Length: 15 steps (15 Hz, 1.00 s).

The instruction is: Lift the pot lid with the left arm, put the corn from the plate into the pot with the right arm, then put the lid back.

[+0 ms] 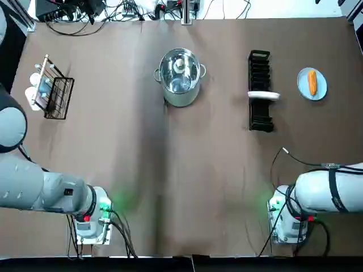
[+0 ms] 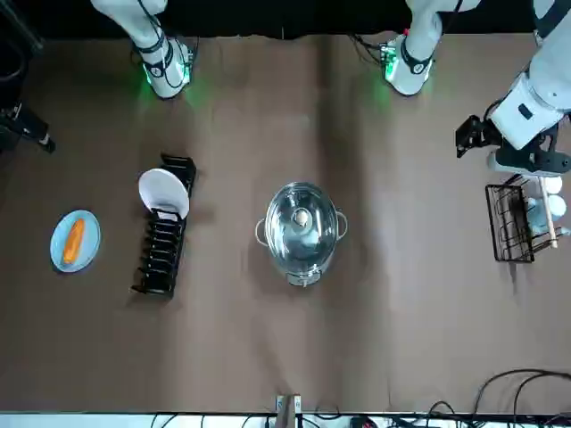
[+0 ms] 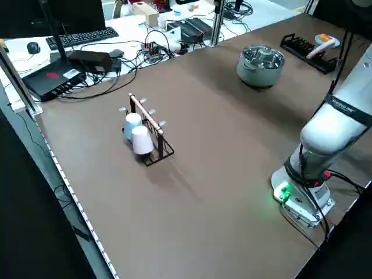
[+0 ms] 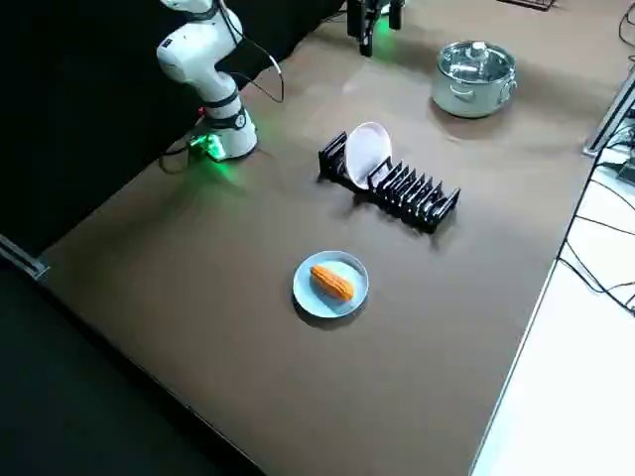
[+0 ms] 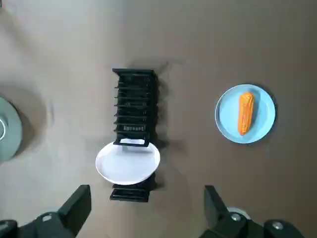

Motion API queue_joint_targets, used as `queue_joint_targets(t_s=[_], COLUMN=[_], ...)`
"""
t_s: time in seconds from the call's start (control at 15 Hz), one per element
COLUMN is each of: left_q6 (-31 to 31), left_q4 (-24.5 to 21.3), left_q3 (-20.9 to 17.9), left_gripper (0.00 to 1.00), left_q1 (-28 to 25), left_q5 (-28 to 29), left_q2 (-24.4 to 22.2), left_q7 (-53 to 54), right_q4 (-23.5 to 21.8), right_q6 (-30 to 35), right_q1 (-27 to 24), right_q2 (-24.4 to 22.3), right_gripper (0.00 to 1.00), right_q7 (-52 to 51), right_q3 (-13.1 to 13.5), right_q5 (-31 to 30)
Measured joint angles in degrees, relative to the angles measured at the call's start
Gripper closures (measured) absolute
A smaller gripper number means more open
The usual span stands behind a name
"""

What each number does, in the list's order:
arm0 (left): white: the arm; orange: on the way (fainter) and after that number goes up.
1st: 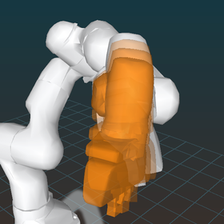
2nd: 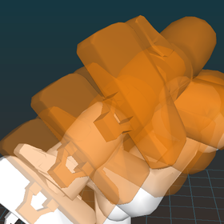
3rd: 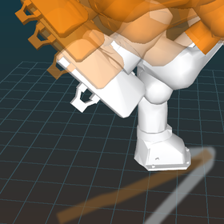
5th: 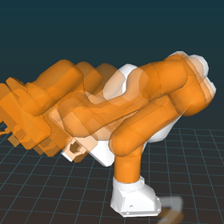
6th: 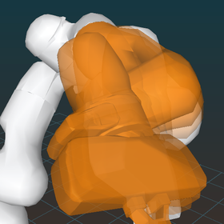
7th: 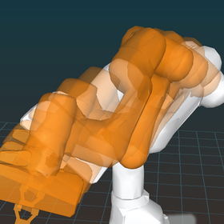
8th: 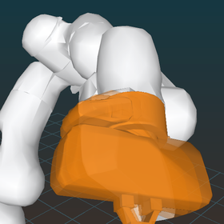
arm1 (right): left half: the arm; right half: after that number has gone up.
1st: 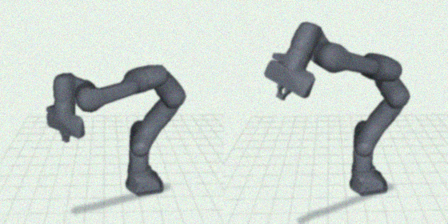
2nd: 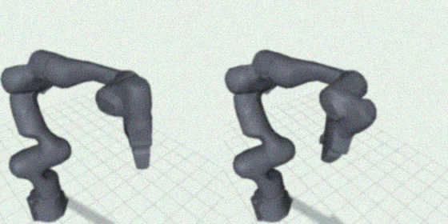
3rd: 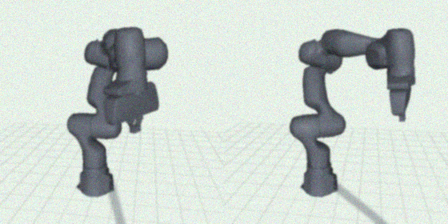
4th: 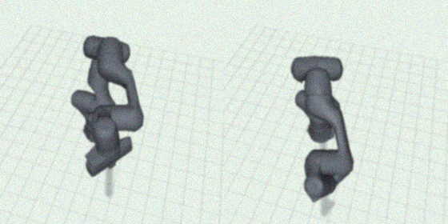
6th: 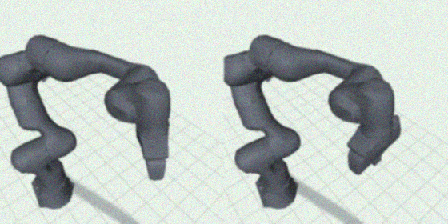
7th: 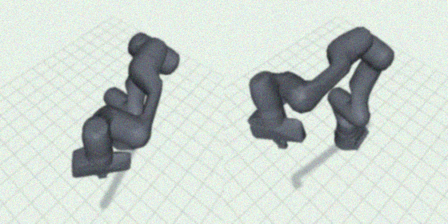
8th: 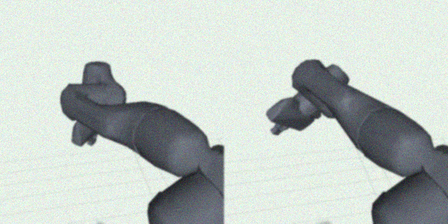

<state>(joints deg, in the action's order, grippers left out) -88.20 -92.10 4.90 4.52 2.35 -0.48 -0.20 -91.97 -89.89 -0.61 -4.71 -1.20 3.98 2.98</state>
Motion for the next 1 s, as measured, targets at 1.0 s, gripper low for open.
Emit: queue_joint_targets(t_s=[1.0], left_q6=[-0.9], left_q4=[0.0], left_q3=[1.6], left_gripper=[0.0], left_q1=[13.6], left_q5=[-2.2], left_q2=[7.7], left_q7=[-12.0], right_q4=[-1.4], right_q6=[-0.2], right_q1=[0.1], right_q2=[0.0], right_gripper=[0.0], right_q7=[0.1], right_q3=[-0.5], right_q5=[0.0])
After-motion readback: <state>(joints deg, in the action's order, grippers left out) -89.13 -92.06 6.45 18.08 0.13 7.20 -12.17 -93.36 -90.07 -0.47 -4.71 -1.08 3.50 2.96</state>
